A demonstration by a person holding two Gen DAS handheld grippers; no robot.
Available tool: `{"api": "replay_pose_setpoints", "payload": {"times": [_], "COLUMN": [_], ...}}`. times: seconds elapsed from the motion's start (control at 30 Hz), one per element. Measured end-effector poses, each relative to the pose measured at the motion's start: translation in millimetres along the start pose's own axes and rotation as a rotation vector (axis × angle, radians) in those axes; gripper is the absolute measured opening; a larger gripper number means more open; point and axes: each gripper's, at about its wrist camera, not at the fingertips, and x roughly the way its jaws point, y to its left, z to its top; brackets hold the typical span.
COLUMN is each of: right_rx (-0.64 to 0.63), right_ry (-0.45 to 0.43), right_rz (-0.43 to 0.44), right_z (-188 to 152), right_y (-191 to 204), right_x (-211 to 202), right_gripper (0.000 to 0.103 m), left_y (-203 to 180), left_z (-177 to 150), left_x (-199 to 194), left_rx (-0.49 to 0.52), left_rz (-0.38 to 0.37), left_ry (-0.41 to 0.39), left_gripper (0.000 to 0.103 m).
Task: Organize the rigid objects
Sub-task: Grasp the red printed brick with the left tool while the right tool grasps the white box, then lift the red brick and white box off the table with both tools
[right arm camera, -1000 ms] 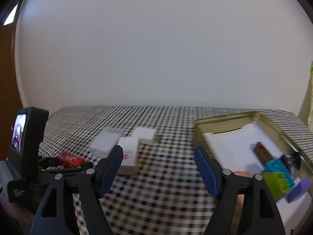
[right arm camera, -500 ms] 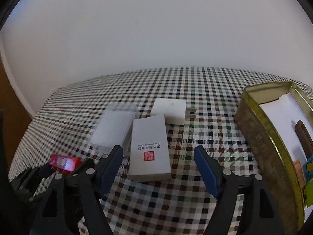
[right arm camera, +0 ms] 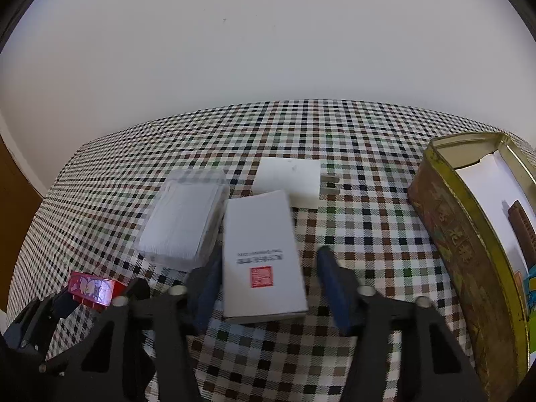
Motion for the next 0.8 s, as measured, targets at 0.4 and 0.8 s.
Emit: {"api": "replay_pose_setpoints", "payload": {"times": [0.4, 0.8], "right_rx": [-0.046, -0.122], "right_ry": [0.006, 0.017], "right_rz": [0.107, 0.128], "right_z": [-22.2, -32.0], "right_y": [-20.9, -15.5], "right_x": [-23.8, -34.1], "right_gripper": [0.044, 0.044], "left_y": [19.9, 14.0], "left_z": [5.5, 4.3], "left_x": [11.3, 11.9], "left_rx": [-0.027, -0.001], "left_rz": [-0.003, 0.011], "left_ry": [-0.002, -0.003], "left_gripper": [0.064, 0.064]}}
